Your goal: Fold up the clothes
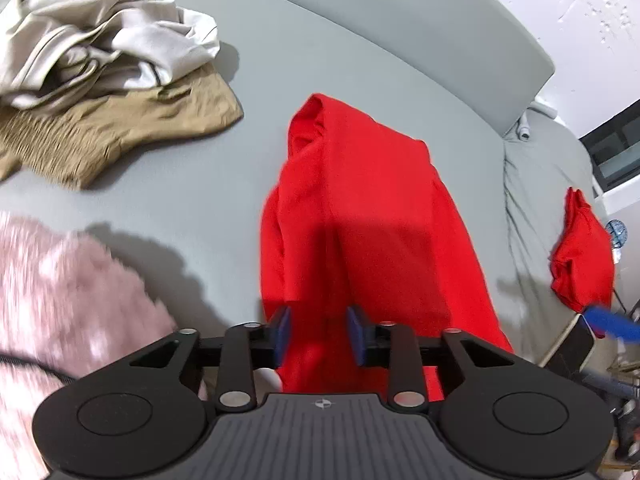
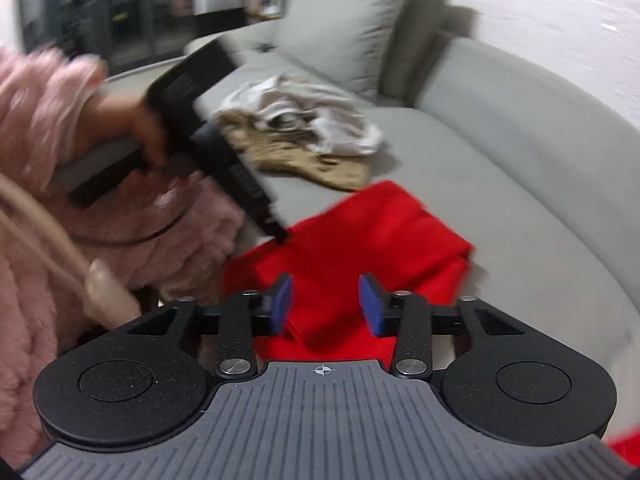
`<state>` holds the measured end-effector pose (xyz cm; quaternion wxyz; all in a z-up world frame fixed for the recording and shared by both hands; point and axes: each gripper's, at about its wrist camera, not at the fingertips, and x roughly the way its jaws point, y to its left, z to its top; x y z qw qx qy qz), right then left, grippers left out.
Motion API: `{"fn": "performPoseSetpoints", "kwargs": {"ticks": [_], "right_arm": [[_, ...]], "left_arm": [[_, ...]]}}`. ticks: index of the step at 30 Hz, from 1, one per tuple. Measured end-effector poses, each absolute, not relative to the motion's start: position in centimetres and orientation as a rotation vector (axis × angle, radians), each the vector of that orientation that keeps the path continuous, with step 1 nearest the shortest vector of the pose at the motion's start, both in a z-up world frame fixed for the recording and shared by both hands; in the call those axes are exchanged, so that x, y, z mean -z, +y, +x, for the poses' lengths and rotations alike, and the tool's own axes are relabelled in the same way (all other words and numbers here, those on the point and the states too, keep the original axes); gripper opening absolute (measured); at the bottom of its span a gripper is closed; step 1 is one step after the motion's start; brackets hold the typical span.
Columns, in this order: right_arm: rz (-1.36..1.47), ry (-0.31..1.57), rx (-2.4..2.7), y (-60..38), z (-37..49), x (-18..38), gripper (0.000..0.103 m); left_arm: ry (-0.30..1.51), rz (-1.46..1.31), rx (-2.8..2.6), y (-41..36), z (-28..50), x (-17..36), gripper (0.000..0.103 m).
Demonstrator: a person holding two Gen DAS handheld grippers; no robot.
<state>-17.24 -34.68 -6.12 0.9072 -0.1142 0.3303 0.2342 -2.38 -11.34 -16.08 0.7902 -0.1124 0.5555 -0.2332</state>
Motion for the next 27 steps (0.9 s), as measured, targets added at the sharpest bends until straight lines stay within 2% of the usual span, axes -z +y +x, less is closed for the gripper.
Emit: {"fn": "performPoseSetpoints", "kwargs": {"ticks": [3,7,8,11,12,15,18,22,27], "right_arm": [[-0.209,0.716,-0.354,-35.8,-18.4,3.9,0.056],[-0.181,0.729,-0.282,-37.5,-21.1,-1.3,0.056],[-0.182,0.747,-0.277,-37.8,-21.0,-1.9,0.059],[-0.148,0.912,-0.253,-37.5,-21.7,-3.7,0.064],[-0.083,1.007,-0.253,-37.2,-21.6,-3.2,0.064],[0.064,1.072,-0.257,-36.2,-20.5,0.4,0.065],[0.171,0.965,-0.150,-35.6,-18.4,5.9,0.065],[0.491,0.849,-0.091,-36.2,-15.6,10.9,0.054],[0.517,0.808,-0.009,-34.8,-13.8,13.3,0.052]], "left_arm": [[1.165,-0.207,0.529,-10.8,-2.8,16.4,0.038],[1.076,-0.037,0.605,-11.5,-4.9,14.1,0.038],[1.056,-0.004,0.617,-11.7,-5.5,13.4,0.039],[1.028,0.055,0.628,-12.0,-6.5,12.6,0.045],[1.019,0.077,0.631,-12.1,-6.8,12.4,0.045],[0.992,0.082,0.607,-12.1,-6.4,13.1,0.046],[0.956,0.058,0.565,-12.1,-5.8,13.8,0.045],[0.908,0.038,0.521,-12.3,-5.5,14.0,0.045],[0.925,-0.006,0.503,-13.0,-4.2,14.6,0.045]]}}
